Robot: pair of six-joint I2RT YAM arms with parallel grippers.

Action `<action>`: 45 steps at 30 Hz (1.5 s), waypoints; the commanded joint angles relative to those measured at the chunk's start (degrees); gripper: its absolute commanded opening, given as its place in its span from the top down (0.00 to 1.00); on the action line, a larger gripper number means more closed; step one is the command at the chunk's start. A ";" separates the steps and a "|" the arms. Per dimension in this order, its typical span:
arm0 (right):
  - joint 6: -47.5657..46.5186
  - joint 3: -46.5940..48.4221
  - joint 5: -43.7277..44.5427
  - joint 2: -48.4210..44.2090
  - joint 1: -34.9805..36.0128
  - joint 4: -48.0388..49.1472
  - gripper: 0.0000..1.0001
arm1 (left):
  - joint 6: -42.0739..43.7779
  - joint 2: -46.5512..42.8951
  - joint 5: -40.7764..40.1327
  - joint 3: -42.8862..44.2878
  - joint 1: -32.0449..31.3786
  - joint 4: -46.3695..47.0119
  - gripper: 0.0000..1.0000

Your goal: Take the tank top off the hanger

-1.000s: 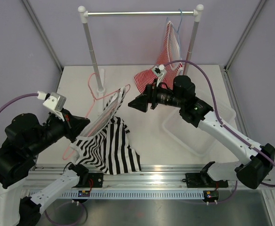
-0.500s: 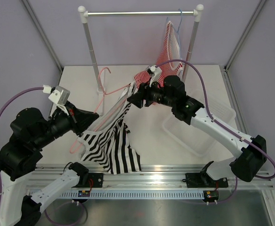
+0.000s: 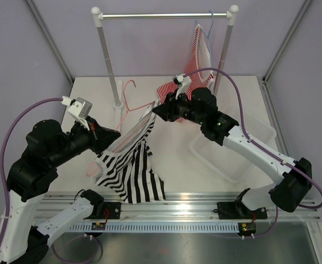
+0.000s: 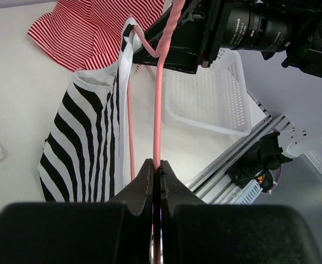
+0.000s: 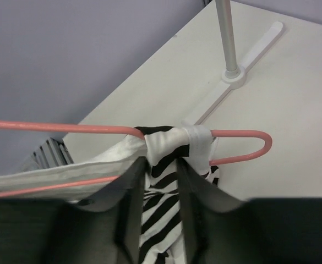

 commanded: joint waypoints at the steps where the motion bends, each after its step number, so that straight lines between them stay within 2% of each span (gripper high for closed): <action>1: -1.23 3.82 3.39 0.78 0.68 2.03 0.69 | -0.64 -0.31 2.38 0.79 -0.22 5.67 1.00; 2: -1.59 4.17 3.30 1.05 0.68 1.94 0.73 | -0.64 -0.57 2.20 0.88 -0.22 5.58 1.00; 4: -1.76 4.44 3.56 1.22 0.68 1.85 0.75 | -0.55 -0.75 1.94 1.05 -0.22 5.31 1.00; 6: -1.85 4.09 4.44 1.05 0.68 1.94 0.82 | -0.37 -0.84 2.02 1.05 -0.22 5.05 1.00; 7: -1.85 4.09 4.88 0.79 0.68 1.94 0.97 | -0.29 -0.75 2.11 0.97 -0.22 5.05 1.00; 8: -1.85 4.09 5.32 0.70 0.68 1.94 1.00 | -0.28 -0.75 2.03 0.88 -0.22 4.96 1.00; 14: -3.08 5.84 12.08 -0.09 0.68 -3.06 1.00 | 2.35 0.13 -3.41 1.05 -0.22 0.93 1.00; 17: -5.53 8.47 19.10 0.87 0.59 -6.75 1.00 | 4.63 -0.05 -6.49 1.32 -0.22 -2.32 1.00; 22: -11.86 13.05 29.66 4.82 0.41 -11.23 1.00 | 6.92 -1.19 -6.24 2.02 -0.22 -5.23 1.00; 28: -12.40 18.32 28.09 10.88 -1.25 -15.46 1.00 | 7.36 -3.03 -1.94 1.76 -0.22 -2.60 1.00; 34: -10.21 18.24 25.72 10.37 -4.59 -17.75 1.00 | 8.15 -4.35 -0.87 2.55 -0.22 0.83 1.00; 37: -8.80 16.05 20.72 7.75 -5.65 -18.02 1.00 | 7.10 -5.49 -3.41 -0.07 -0.22 7.05 1.00; 40: -3.64 9.82 6.51 2.91 -8.54 -12.94 1.00 | 4.03 -6.90 -1.16 -5.43 -0.22 21.01 1.00; 42: 0.15 5.43 -2.89 0.62 -10.74 -8.01 1.00 | 0.79 -6.64 1.22 -10.27 -0.22 32.51 1.00; 43: 2.52 4.54 -4.42 -1.22 -12.14 -7.04 1.00 | -0.62 -6.55 2.10 -12.55 -0.22 37.35 1.00; 44: 3.41 2.87 -6.52 -2.11 -12.42 -5.64 1.00 | -3.42 -6.03 2.20 -16.83 -0.22 48.10 1.00; 45: 4.12 2.34 -7.67 -3.94 -12.59 -5.01 1.00 | -4.67 -5.50 2.11 -18.79 -0.22 52.21 1.00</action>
